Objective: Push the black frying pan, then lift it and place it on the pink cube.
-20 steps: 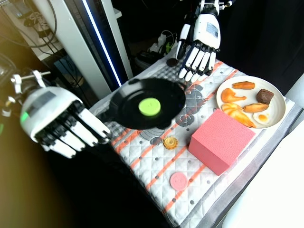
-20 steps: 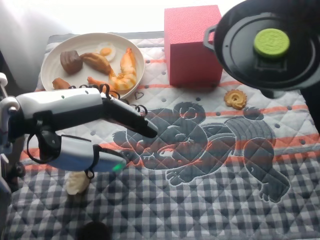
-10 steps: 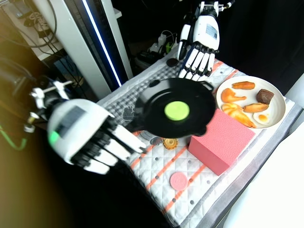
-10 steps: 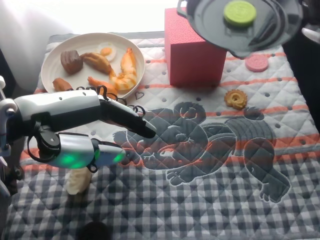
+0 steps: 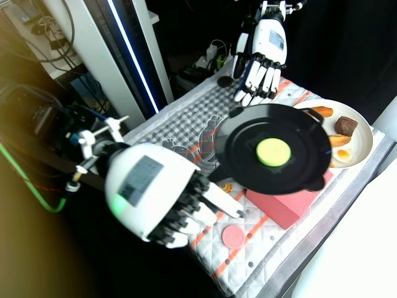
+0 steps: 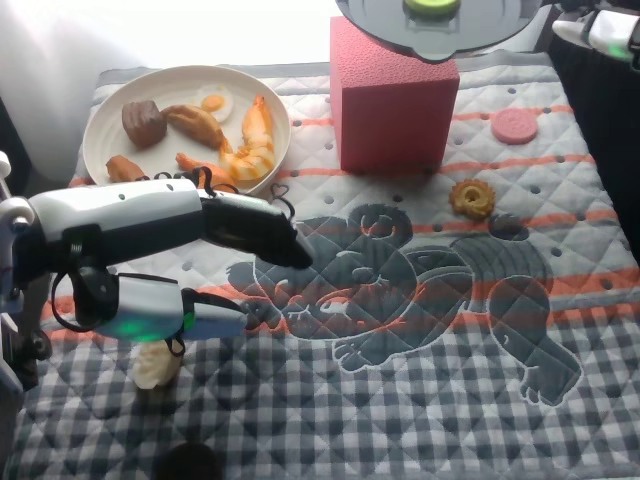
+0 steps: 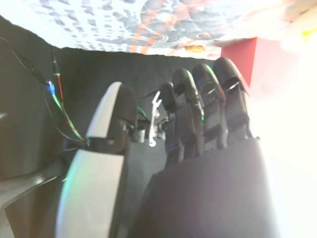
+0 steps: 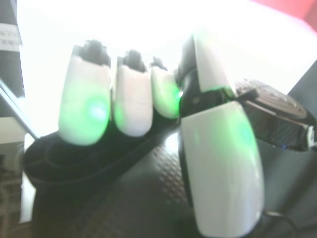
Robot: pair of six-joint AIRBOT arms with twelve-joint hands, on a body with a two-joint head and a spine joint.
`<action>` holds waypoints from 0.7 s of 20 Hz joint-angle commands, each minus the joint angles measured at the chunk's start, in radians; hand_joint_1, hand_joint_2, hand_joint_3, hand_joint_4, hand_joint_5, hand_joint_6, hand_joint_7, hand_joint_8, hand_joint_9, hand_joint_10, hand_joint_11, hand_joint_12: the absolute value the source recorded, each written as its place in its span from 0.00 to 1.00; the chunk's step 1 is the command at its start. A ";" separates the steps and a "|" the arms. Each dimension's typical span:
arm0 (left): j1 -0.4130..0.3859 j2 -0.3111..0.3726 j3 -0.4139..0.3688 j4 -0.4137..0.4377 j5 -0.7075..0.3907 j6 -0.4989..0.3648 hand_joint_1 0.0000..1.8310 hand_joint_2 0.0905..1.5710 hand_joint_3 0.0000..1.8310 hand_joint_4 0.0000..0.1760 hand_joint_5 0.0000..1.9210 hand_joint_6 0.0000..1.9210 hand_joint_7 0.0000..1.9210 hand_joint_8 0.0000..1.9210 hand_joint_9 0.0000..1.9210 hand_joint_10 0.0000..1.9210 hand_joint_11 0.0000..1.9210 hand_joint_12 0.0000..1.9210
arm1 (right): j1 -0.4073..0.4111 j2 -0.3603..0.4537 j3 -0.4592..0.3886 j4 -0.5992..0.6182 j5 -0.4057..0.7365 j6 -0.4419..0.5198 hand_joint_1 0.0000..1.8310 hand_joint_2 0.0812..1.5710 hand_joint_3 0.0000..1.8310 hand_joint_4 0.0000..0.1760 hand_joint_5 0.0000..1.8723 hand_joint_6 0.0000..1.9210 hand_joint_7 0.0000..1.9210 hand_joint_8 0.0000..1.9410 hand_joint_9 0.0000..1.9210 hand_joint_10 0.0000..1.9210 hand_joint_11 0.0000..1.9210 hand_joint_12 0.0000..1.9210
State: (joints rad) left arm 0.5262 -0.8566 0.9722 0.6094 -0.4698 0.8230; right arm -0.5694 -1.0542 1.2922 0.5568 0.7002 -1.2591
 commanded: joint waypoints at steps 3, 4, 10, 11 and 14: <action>-0.010 -0.001 0.005 -0.030 -0.119 -0.001 0.61 0.79 0.00 0.00 0.21 0.22 0.28 0.01 0.15 0.29 0.00 0.55 | 0.034 -0.021 0.040 -0.015 0.057 -0.004 0.81 0.78 0.00 0.00 0.65 1.00 0.73 1.00 0.80 1.00 0.83 1.00; -0.011 -0.003 0.007 -0.030 -0.120 -0.001 0.59 0.80 0.00 0.00 0.25 0.20 0.30 0.01 0.16 0.31 0.00 0.58 | 0.036 -0.030 0.052 -0.012 0.045 -0.005 0.82 0.78 0.00 0.00 0.68 1.00 0.75 1.00 0.83 1.00 0.86 1.00; -0.016 -0.010 0.013 -0.030 -0.131 -0.001 0.62 0.76 0.00 0.00 0.29 0.07 0.29 0.00 0.18 0.27 0.00 0.58 | 0.055 -0.080 0.106 -0.002 -0.013 -0.017 0.79 0.78 0.00 0.00 0.69 1.00 0.77 1.00 0.84 1.00 0.87 1.00; -0.016 -0.012 0.014 -0.030 -0.133 -0.001 0.61 0.76 0.00 0.00 0.30 0.06 0.30 0.00 0.19 0.24 0.00 0.58 | 0.055 -0.086 0.113 -0.002 -0.020 -0.017 0.81 0.76 0.00 0.00 0.71 1.00 0.78 1.00 0.85 1.00 0.87 1.00; -0.016 -0.015 0.017 -0.030 -0.137 -0.001 0.56 0.81 0.01 0.00 0.31 0.04 0.29 0.00 0.18 0.22 0.00 0.56 | 0.056 -0.110 0.136 -0.002 -0.049 -0.018 0.80 0.77 0.00 0.00 0.70 1.00 0.77 1.00 0.83 1.00 0.85 1.00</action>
State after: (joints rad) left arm 0.5232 -0.8700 0.9859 0.6094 -0.5053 0.8257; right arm -0.5335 -1.1641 1.4212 0.5732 0.5480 -1.2797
